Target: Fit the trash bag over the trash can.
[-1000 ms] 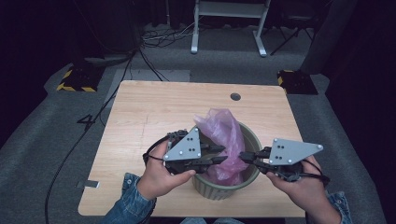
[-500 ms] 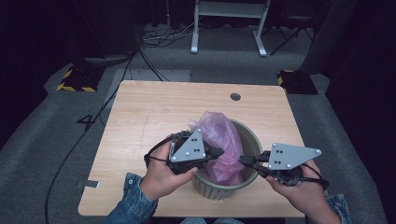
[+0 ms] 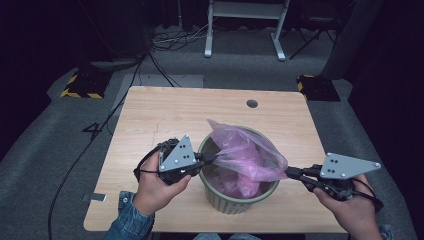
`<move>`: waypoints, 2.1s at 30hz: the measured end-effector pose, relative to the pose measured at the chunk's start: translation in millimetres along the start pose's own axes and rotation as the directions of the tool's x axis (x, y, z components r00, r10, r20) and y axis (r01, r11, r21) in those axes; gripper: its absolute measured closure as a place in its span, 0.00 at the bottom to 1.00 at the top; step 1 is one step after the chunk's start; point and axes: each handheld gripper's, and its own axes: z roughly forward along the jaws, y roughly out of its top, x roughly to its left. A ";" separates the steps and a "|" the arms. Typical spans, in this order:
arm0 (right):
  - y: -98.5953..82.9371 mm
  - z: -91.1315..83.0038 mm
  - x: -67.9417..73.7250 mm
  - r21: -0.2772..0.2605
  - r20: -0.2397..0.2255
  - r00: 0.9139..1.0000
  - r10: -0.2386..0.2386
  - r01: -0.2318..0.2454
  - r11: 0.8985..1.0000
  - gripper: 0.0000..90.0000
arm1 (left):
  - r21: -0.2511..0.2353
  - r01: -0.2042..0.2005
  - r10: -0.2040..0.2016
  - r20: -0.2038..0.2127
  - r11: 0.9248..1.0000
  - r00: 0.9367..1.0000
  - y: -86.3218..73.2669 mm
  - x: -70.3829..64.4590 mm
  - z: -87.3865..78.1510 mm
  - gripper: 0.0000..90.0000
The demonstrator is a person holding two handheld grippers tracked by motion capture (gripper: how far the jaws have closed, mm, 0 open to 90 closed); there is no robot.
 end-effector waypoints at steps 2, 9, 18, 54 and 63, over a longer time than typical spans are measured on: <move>-3.5 -3.5 -0.9 0.000 0.004 1.000 0.009 -0.009 1.000 1.00 | -0.004 0.012 -0.012 -0.001 1.000 1.000 -2.8 1.5 -2.0 1.00; -8.1 -5.0 -0.3 0.003 -0.013 1.000 0.021 -0.021 1.000 1.00 | -0.002 0.004 -0.004 0.002 1.000 1.000 -5.6 -2.6 -3.0 1.00; 0.2 -15.8 -2.2 -0.075 0.046 0.999 0.018 -0.014 0.997 0.69 | -0.029 -0.038 0.039 0.065 0.999 0.997 -0.7 -9.0 3.6 1.00; 55.4 46.9 -4.4 -0.104 -0.043 0.998 -0.055 0.050 0.993 1.00 | -0.059 -0.036 0.039 0.044 0.998 0.998 22.6 -15.1 27.1 0.41; 60.4 57.2 5.9 -0.112 -0.091 0.992 -0.082 0.071 0.991 1.00 | -0.037 -0.029 0.032 0.093 0.999 0.995 33.4 -18.1 51.6 0.42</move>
